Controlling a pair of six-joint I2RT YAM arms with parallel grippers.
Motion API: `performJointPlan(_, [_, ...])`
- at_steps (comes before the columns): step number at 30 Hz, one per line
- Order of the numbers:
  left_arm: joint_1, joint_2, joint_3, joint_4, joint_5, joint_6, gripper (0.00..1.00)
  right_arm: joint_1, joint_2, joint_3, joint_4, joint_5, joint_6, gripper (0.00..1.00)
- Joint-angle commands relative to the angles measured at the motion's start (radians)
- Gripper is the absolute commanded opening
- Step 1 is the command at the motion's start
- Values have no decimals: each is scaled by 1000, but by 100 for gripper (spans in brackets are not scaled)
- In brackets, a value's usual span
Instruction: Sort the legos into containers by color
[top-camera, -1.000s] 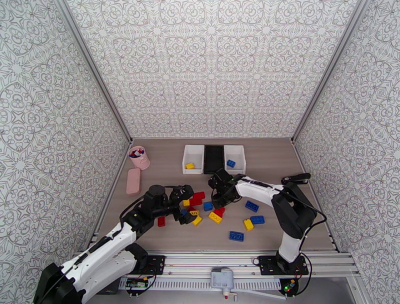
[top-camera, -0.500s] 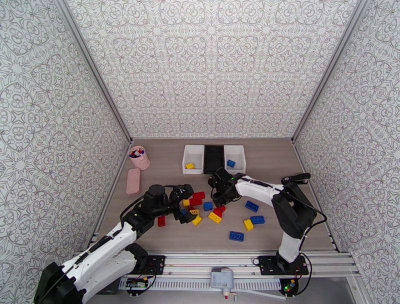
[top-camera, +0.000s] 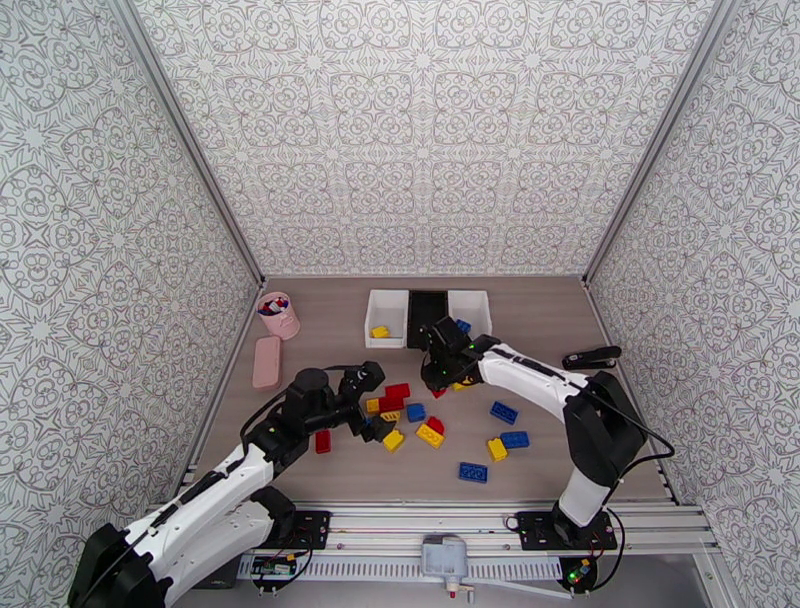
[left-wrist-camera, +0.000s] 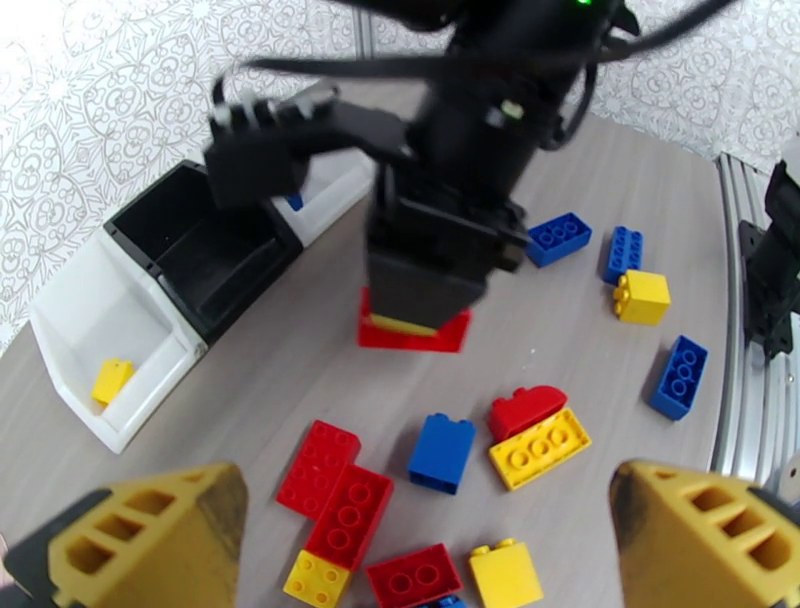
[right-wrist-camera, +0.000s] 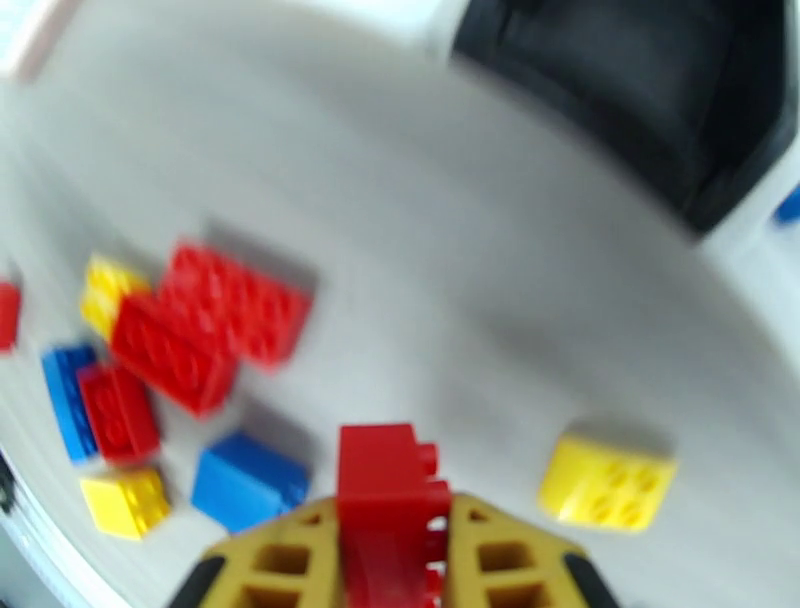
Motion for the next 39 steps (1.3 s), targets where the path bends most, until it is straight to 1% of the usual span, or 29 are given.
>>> performJointPlan(1, [-1,15,18,40,-30,-33,100,-33,10,90,60,37,-27,22])
performJointPlan(7, [-34,61,23,125,-110,-59,100,-78,103,217,134,79,-42,22])
performJointPlan(12, [-51,119,8,260,-189,-76,100,-108,213,310,229,137,20,21])
performJointPlan(16, [-61,153,8,308,-194,-89,100,-122,304,387,264,168,48,21])
performJointPlan(23, [-66,143,-11,299,-194,-84,100,-141,461,515,285,211,64,21])
performJointPlan(27, [-68,134,-15,292,-194,-85,100,-151,507,561,290,209,67,23])
performJointPlan(28, [-68,132,-16,291,-194,-85,100,-152,511,566,292,203,66,24])
performJointPlan(29, [-68,132,-16,290,-222,-86,100,-153,511,570,293,198,66,26])
performJointPlan(34, [-67,129,-8,266,-244,-102,100,-153,461,549,290,183,45,39])
performJointPlan(37, [-68,116,0,222,-276,-125,100,-153,398,495,307,159,22,47])
performJointPlan(39, [-73,98,0,187,-335,-137,100,-153,341,429,345,107,-26,55])
